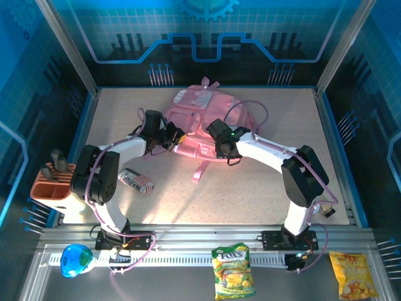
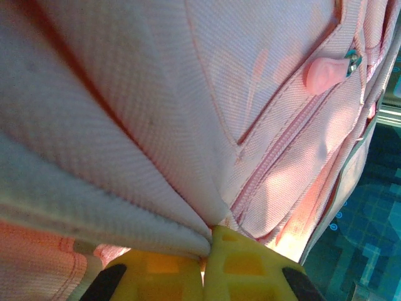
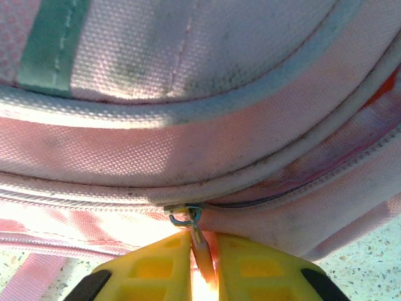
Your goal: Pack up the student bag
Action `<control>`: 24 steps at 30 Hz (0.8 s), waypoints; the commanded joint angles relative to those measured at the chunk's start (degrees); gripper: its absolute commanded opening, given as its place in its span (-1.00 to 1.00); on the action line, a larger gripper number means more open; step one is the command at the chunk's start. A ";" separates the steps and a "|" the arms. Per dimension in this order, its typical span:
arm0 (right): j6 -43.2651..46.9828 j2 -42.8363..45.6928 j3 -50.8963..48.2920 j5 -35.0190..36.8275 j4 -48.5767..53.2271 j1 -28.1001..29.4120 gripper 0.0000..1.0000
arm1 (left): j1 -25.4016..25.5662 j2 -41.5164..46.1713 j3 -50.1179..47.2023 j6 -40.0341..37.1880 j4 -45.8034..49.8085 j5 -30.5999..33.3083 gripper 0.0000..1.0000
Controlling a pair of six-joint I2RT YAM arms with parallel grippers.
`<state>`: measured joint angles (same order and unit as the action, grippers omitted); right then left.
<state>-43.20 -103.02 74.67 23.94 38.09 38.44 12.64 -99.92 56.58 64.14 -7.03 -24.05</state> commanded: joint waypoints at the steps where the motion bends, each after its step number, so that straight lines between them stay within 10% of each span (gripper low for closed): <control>1: 1.98 -1.66 1.51 2.04 1.14 -1.09 -0.68 | -1.22 -0.50 2.09 -2.03 -0.88 1.64 -1.00; 7: 2.68 -0.63 0.85 5.44 1.81 -1.08 -1.00 | -1.81 -0.88 2.61 -2.48 -0.36 1.82 -1.00; 18: 9.14 1.83 4.50 15.86 5.27 0.98 -1.00 | -5.36 -4.37 7.69 -5.99 4.03 1.76 -1.00; 24: 16.98 -4.86 15.97 8.01 3.04 6.39 -1.00 | -7.97 -0.40 3.79 -5.37 3.82 3.36 -0.27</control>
<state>-31.31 -104.90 85.38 33.87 42.50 42.92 7.05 -103.53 62.13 59.35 -3.55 -24.01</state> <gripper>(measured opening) 0.064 0.314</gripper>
